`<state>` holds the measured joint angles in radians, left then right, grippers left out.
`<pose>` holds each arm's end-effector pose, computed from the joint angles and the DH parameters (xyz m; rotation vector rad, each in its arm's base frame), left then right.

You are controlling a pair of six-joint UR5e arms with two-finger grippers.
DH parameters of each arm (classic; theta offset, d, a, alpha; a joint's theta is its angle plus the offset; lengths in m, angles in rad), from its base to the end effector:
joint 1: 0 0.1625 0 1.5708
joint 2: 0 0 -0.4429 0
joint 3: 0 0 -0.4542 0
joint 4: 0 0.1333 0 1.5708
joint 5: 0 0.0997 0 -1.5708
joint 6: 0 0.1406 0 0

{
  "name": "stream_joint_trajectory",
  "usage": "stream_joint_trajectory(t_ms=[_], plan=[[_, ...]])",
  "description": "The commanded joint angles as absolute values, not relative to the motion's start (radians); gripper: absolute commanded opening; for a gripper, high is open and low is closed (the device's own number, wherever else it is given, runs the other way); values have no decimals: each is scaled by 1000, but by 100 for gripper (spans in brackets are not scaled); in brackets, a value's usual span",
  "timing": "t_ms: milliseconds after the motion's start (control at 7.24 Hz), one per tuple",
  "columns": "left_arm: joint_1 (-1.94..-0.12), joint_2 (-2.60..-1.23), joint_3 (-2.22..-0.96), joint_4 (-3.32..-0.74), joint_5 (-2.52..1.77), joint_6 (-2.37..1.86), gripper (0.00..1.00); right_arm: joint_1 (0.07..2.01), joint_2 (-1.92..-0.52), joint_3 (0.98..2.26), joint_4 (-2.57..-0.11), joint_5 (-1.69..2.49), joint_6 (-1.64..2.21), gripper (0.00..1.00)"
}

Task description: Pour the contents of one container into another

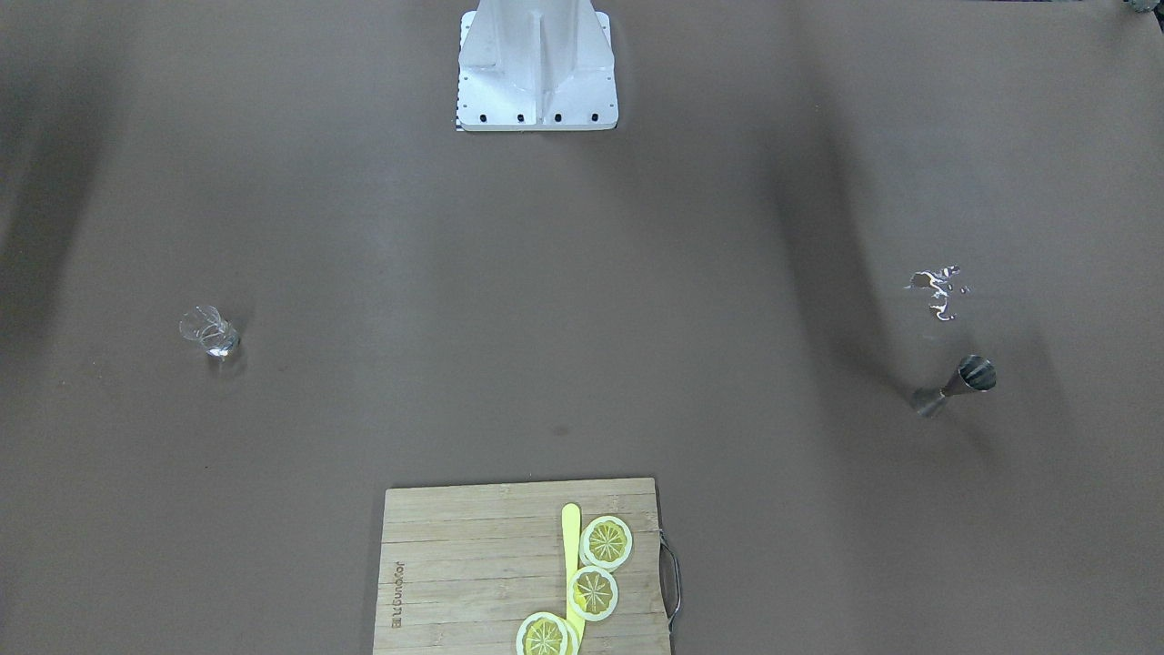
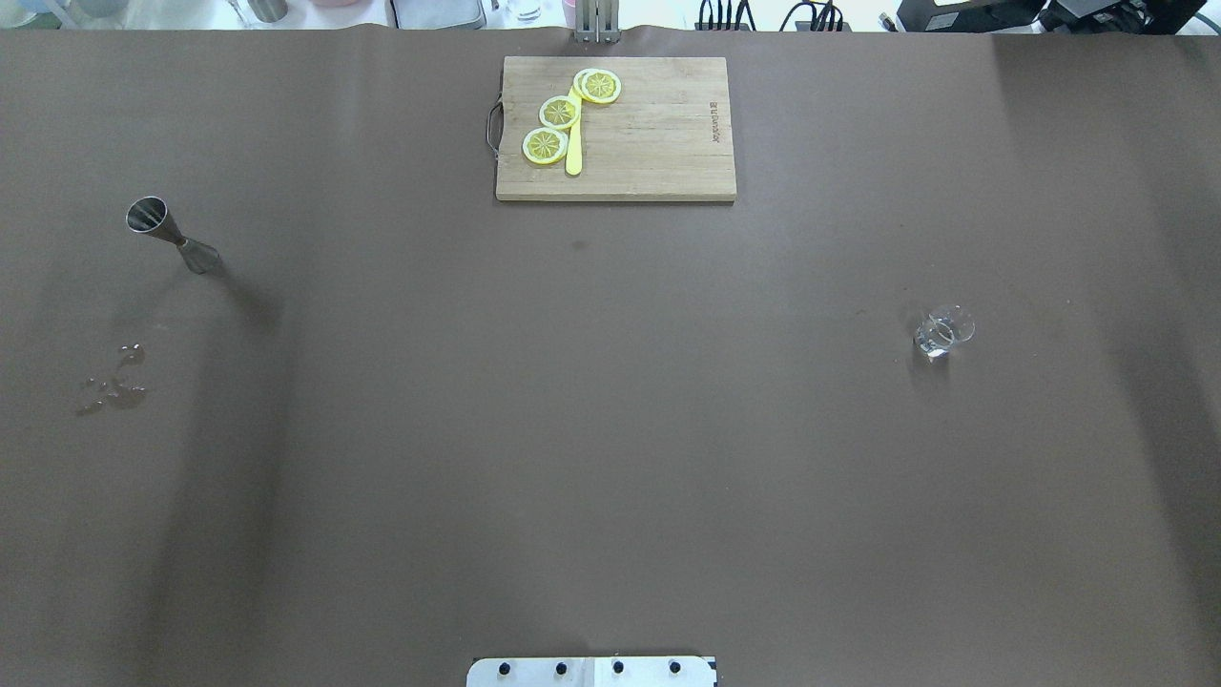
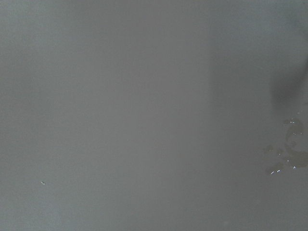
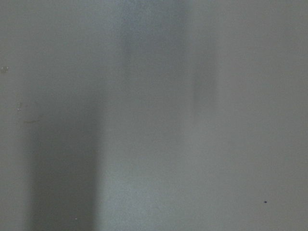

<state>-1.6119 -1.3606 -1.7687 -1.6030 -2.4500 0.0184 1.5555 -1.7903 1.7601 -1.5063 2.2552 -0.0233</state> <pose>-0.0440 -0.4618 0.6889 0.0448 0.8782 -0.0125 0.0374 -0.4616 0.7139 0.0357 -0.6843 -0.0488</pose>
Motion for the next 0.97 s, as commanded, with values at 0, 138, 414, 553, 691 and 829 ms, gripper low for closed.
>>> stream_joint_trajectory(t_ms=[0, 138, 414, 553, 691, 829], plan=[[-1612, -1361, -1772, -1603, -2453, 18, 98, 1555, -1790, 1756, -1508, 2249, -26, 100], [-1612, -1361, -1772, -1603, -2453, 18, 98, 1555, -1790, 1758, -1506, 2252, -26, 100], [-1612, -1361, -1772, -1603, -2453, 18, 98, 1555, -1789, 1764, -1506, 2258, -26, 100], [-1612, -1361, -1772, -1603, -2453, 18, 98, 1555, -1790, 1766, -1506, 2258, -26, 100], [-1612, -1361, -1772, -1603, -2453, 18, 98, 1555, -1790, 1764, -1506, 2255, -26, 100], [-1612, -1361, -1772, -1603, -2453, 18, 98, 1555, -1792, 1764, -1508, 2260, -26, 100]])
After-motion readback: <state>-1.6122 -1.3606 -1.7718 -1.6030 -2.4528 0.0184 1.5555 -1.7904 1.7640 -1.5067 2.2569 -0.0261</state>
